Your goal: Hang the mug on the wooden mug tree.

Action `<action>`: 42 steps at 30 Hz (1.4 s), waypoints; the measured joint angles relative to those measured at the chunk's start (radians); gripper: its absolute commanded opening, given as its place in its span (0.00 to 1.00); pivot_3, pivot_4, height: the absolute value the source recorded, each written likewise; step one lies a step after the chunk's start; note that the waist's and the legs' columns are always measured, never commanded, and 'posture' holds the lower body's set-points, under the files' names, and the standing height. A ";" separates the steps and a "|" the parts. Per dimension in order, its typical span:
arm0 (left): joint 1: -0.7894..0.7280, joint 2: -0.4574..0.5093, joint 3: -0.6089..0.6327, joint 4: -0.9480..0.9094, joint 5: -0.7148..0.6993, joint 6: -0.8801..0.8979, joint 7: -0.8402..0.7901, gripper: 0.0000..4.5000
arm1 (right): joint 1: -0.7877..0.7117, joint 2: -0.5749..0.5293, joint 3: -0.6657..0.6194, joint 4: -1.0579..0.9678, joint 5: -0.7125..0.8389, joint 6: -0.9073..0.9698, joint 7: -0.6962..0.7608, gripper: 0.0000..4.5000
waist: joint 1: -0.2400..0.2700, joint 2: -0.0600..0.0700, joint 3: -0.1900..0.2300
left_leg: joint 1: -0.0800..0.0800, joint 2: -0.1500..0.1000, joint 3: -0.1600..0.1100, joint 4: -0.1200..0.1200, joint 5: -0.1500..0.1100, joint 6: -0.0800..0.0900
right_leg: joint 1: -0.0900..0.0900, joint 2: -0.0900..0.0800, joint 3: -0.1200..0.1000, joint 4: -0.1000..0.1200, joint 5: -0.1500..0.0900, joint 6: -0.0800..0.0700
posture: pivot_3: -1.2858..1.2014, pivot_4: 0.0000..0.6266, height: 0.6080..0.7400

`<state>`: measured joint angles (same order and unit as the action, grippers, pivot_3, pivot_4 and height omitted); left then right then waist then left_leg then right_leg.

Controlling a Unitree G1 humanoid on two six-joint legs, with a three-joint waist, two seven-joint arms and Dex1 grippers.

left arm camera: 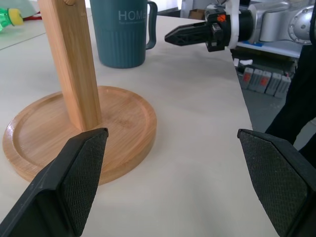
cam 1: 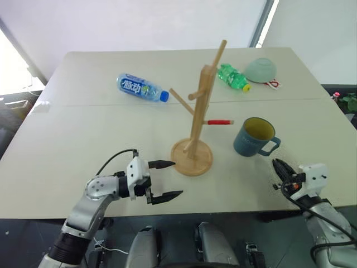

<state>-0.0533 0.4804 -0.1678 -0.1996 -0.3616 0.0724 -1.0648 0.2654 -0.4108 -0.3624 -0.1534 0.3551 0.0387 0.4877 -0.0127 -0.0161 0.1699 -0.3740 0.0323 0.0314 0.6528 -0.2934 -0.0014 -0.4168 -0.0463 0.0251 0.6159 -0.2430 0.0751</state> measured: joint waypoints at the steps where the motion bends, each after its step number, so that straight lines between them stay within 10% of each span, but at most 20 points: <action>1: -0.002 -0.006 0.000 0.001 -0.002 0.000 0.000 1.00 | 0.000 0.001 0.000 -0.003 0.000 0.000 -0.003 0.57 | 0.000 0.000 0.000 | 0.000 0.000 0.000 0.001 0.000 0.000 | 0.000 0.000 0.000 0.000 0.000 0.000 | 0.52 0.24 1.00; 21: -0.031 0.012 0.009 -0.097 -0.093 0.076 0.003 1.00 | -0.179 0.059 0.035 0.145 -0.038 -0.027 -0.110 0.67 | -0.001 0.000 0.000 | 0.000 0.000 0.000 0.002 0.000 0.000 | 0.001 0.000 0.000 0.001 0.000 0.000 | 0.52 0.24 1.00; 28: -0.033 0.013 0.008 -0.113 -0.099 0.097 0.022 1.00 | -0.225 0.069 0.036 0.209 -0.036 -0.059 -0.113 0.05 | -0.001 0.000 0.000 | 0.000 0.000 0.000 0.003 0.000 0.000 | 0.001 0.000 0.000 0.002 0.000 0.000 | 0.52 0.24 1.00; 35: -0.039 0.014 0.006 -0.117 -0.099 0.098 0.027 1.00 | -0.217 0.061 0.048 0.208 -0.049 -0.073 -0.088 0.02 | 0.000 0.000 0.000 | 0.000 0.000 0.000 0.004 0.000 0.000 | 0.002 0.000 0.000 0.002 0.000 0.000 | 0.52 0.24 1.00; 42: -0.055 0.029 0.014 -0.094 -0.096 0.096 0.031 1.00 | -0.083 -0.199 0.141 -0.060 -0.213 -0.144 0.083 0.02 | -0.001 0.002 0.000 | 0.001 -0.001 -0.001 0.006 0.000 0.000 | 0.003 0.001 0.000 0.003 0.000 0.000 | 0.52 0.24 1.00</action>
<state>-0.1086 0.5094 -0.1535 -0.2934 -0.4575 0.1679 -1.0341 0.1819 -0.6102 -0.2210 -0.2136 0.1416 -0.1057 0.5706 -0.0139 -0.0143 0.1700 -0.3732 0.0317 0.0307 0.6583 -0.2933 -0.0013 -0.4141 -0.0451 0.0251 0.6190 -0.2429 0.0755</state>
